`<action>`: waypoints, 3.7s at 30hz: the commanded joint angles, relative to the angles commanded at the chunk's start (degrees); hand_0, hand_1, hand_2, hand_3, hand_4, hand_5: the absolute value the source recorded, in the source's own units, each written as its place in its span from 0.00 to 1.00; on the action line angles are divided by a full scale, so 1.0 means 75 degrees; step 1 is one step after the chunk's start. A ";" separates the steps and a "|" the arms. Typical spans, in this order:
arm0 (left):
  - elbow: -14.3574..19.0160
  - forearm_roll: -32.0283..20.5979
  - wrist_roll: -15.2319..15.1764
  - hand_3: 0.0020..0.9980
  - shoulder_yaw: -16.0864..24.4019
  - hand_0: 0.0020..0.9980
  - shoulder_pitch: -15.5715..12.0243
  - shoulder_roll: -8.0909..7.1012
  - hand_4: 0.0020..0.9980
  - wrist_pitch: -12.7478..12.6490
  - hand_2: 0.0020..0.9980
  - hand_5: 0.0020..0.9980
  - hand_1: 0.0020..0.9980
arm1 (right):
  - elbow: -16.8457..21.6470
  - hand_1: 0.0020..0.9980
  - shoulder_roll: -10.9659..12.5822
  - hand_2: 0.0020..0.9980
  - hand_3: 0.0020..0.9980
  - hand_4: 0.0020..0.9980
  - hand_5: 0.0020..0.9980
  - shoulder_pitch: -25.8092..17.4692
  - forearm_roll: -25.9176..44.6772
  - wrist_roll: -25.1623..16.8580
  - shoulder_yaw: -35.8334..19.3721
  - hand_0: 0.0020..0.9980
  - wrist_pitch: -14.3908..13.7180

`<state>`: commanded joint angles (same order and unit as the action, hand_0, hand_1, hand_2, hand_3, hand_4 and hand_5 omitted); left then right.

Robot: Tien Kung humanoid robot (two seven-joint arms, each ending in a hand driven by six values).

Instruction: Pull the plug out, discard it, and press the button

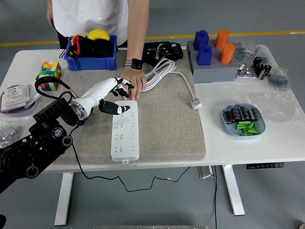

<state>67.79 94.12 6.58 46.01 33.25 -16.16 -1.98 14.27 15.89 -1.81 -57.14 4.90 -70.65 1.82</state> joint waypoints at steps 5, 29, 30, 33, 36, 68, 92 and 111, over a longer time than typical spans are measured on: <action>-0.0388 -0.0184 0.0465 0.66 -0.0199 0.02 0.0228 0.0212 0.39 0.0264 0.14 0.00 0.05 | -0.0024 0.68 0.0004 0.66 0.64 0.74 0.59 -0.0039 0.0015 0.0002 0.0032 0.73 -0.0004; -0.1313 -0.0136 0.1412 0.69 -0.0137 0.02 0.0423 0.0651 0.25 0.0712 0.15 0.00 0.04 | -0.0013 0.68 -0.0037 0.66 0.64 0.74 0.59 -0.0092 -0.0010 0.0001 -0.0030 0.73 -0.0003; -0.1318 -0.0110 0.1428 0.69 -0.0113 0.02 0.0436 0.0655 0.25 0.0715 0.15 0.00 0.04 | -0.0020 0.68 -0.0038 0.66 0.64 0.74 0.59 -0.0095 -0.0008 0.0003 -0.0022 0.73 -0.0003; -0.1368 -0.0090 0.1466 0.69 -0.0108 0.02 0.0475 0.0657 0.25 0.0733 0.15 0.00 0.04 | -0.0019 0.68 -0.0039 0.66 0.64 0.74 0.59 -0.0093 -0.0011 0.0002 -0.0022 0.73 -0.0004; -0.1413 -0.0119 0.1513 0.69 -0.0177 0.02 0.0495 0.0640 0.23 0.0772 0.15 0.00 0.04 | -0.0010 0.68 -0.0041 0.66 0.64 0.74 0.59 -0.0086 -0.0017 0.0000 -0.0025 0.73 -0.0003; -0.1324 -0.0375 0.1551 0.68 -0.0458 0.02 0.0531 0.0500 0.24 0.0879 0.14 0.00 0.04 | -0.0011 0.68 -0.0069 0.66 0.64 0.74 0.58 -0.0088 -0.0025 -0.0010 -0.0101 0.73 -0.0012; -0.0013 0.0420 0.0026 0.78 0.2695 0.61 -0.0742 0.0099 0.65 -0.0284 0.64 0.00 0.69 | -0.0002 0.68 -0.0075 0.66 0.64 0.74 0.58 -0.0055 -0.0079 -0.0013 -0.0155 0.73 -0.0012; 0.0153 0.0384 -0.0595 0.82 0.4695 0.86 -0.2041 0.0198 0.69 -0.0776 0.79 0.07 0.85 | -0.0010 0.68 -0.0058 0.66 0.64 0.74 0.58 -0.0014 -0.0086 -0.0010 -0.0069 0.73 -0.0015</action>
<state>68.93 97.00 2.12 81.22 17.94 -14.68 -7.80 14.20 15.45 -1.91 -57.78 4.82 -71.17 1.71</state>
